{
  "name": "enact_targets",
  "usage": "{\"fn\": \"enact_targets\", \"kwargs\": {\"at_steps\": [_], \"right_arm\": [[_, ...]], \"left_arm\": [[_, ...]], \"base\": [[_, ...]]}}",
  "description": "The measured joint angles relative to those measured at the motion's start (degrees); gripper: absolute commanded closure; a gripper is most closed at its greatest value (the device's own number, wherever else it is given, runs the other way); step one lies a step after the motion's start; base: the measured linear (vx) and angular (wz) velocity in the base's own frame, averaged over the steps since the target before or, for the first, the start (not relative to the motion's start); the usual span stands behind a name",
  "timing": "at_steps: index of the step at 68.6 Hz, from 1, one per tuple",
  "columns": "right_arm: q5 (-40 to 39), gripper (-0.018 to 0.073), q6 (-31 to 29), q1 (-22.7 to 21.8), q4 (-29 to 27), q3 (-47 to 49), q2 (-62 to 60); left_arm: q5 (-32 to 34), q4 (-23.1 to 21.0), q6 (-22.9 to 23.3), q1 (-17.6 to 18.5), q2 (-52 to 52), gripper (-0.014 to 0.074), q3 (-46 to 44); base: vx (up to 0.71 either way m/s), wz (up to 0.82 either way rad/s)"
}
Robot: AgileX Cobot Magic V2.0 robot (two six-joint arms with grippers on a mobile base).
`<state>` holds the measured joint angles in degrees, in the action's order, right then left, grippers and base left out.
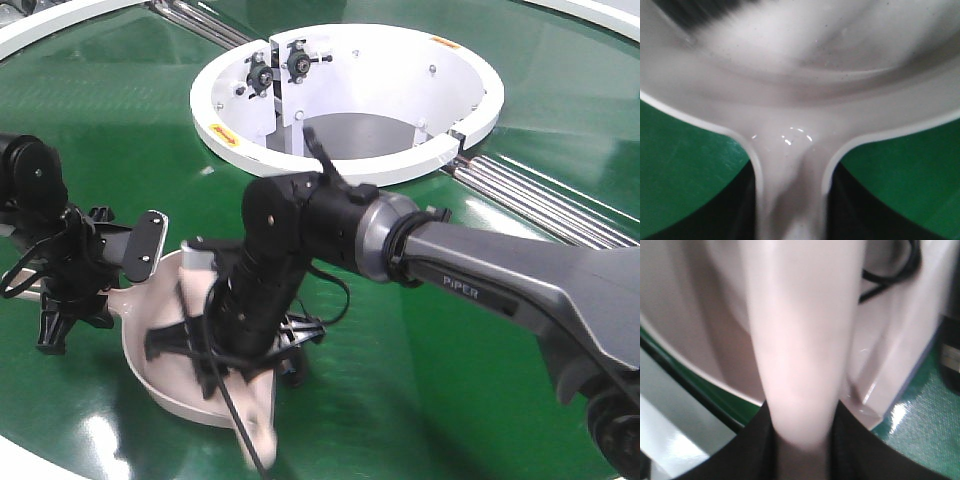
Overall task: Clean and inspect green conveyor with broom and dustpan
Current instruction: 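Sweep the black cables toward the dustpan with the held brush, then sweep the remaining cable bundle into the dustpan with the brush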
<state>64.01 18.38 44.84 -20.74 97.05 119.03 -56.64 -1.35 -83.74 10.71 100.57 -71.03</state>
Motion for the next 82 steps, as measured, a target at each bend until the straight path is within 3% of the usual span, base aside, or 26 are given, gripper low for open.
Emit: {"fn": "enact_targets", "kwargs": {"at_steps": [17,34,43,61,82], "right_arm": [[0.2,0.0564,1.3,0.0,4.4,2.0,-1.9],[2.0,0.0561,7.7,-0.2,18.7,2.0,-7.3],[4.2,0.0561,9.1,-0.7,23.5,2.0,-10.3],[5.7,0.0561,9.1,-4.3,25.2,-3.2,-16.1],[-1.6,0.0561,12.8,-6.4,25.2,-21.4,-23.6]], "left_arm": [[0.1,0.0,0.0,0.0,0.0,0.0604,0.0],[0.1,0.0,0.0,0.0,0.0,0.0604,0.0],[0.1,0.0,0.0,0.0,0.0,0.0603,0.0],[0.1,0.0,0.0,0.0,0.0,0.0603,0.0],[0.1,0.0,0.0,0.0,0.0,0.0603,0.0]], "base": [[0.0,0.0],[0.0,0.0],[0.0,0.0],[0.0,0.0],[0.0,0.0]]}}
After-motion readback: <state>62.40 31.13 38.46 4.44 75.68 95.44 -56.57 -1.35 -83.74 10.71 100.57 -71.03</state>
